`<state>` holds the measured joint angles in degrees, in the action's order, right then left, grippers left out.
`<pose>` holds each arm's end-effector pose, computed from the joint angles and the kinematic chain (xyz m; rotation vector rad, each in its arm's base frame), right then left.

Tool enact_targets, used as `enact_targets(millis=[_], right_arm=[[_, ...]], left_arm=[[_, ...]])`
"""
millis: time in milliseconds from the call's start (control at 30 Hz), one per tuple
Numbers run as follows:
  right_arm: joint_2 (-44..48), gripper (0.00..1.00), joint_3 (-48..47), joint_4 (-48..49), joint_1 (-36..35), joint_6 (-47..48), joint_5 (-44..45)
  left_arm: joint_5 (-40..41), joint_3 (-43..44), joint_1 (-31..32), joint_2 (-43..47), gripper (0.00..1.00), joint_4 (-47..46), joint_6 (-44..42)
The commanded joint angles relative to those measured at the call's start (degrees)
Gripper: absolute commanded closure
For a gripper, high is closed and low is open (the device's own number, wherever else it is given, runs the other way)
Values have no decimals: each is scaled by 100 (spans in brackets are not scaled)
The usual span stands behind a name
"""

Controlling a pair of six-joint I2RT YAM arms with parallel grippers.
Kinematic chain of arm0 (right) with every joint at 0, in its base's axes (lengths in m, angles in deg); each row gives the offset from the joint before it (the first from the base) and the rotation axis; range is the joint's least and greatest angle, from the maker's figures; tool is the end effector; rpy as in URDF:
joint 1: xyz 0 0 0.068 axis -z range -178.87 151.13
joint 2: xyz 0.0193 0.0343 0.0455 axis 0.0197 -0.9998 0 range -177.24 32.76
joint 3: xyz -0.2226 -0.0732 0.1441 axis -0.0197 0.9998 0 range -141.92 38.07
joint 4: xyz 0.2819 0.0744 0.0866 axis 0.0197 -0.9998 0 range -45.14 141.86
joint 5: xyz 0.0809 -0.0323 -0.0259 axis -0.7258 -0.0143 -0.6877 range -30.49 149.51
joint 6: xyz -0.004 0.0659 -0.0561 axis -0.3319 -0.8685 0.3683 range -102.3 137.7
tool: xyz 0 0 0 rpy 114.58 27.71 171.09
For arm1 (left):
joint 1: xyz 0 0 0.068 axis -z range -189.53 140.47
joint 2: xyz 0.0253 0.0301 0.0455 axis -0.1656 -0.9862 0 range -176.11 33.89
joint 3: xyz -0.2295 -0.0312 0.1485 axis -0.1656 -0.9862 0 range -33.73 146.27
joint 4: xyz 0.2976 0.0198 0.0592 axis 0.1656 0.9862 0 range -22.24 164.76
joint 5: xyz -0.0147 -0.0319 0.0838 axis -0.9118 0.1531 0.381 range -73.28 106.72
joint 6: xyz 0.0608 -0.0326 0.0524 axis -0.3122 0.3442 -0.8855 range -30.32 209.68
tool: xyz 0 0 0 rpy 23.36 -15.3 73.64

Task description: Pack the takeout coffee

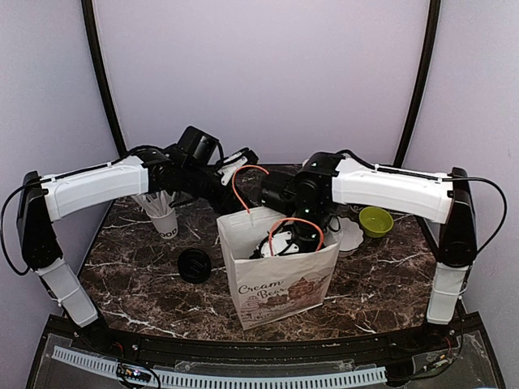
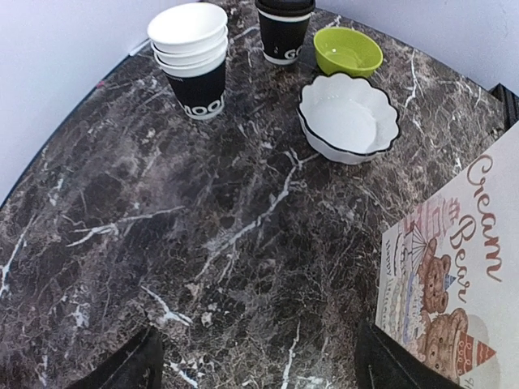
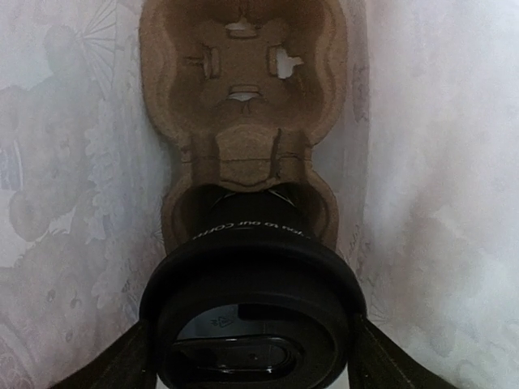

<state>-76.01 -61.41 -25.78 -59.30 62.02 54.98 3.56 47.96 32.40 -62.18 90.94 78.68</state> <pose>0.1968 0.3592 0.2280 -2.4547 1.8880 0.1331 0.3318 -0.3215 0.2739 1.1218 1.9651 -0.5478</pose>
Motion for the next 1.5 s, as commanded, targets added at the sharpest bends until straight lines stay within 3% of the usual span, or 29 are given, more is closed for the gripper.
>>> enact_targets(millis=[0,300,533,633,833,1133,1200,1267,1367,1433,1467], right_arm=[[53,14,-287,-342,3,-63,-212],[126,5,-935,-308,35,-84,-55],[356,4,-1117,-369,47,14,-255],[429,4,-1224,-354,49,49,-254],[493,5,-1411,-293,58,102,-119],[795,5,-1757,-200,65,342,57],[877,6,-1873,-238,66,423,95],[988,6,-1972,-202,86,510,250],[1148,6,-2134,-101,196,646,551],[1216,6,-2318,-38,332,714,695],[1244,6,-2421,3,424,752,756]], left_arm=[[248,319,-103,623,16,322,-95],[413,653,-185,1112,15,1317,17],[-241,890,-185,1665,14,2026,82],[-878,929,-183,1780,14,2288,25],[-1922,1157,-164,1294,14,1977,334],[-2562,1469,-134,590,19,976,832],[-2475,1761,-135,356,26,1037,820],[-2565,2008,-140,137,40,1120,748],[-2798,2310,-133,-102,76,1176,669],[-2857,2532,-137,-255,95,1260,603],[-2842,2647,-139,-325,98,1308,565]])
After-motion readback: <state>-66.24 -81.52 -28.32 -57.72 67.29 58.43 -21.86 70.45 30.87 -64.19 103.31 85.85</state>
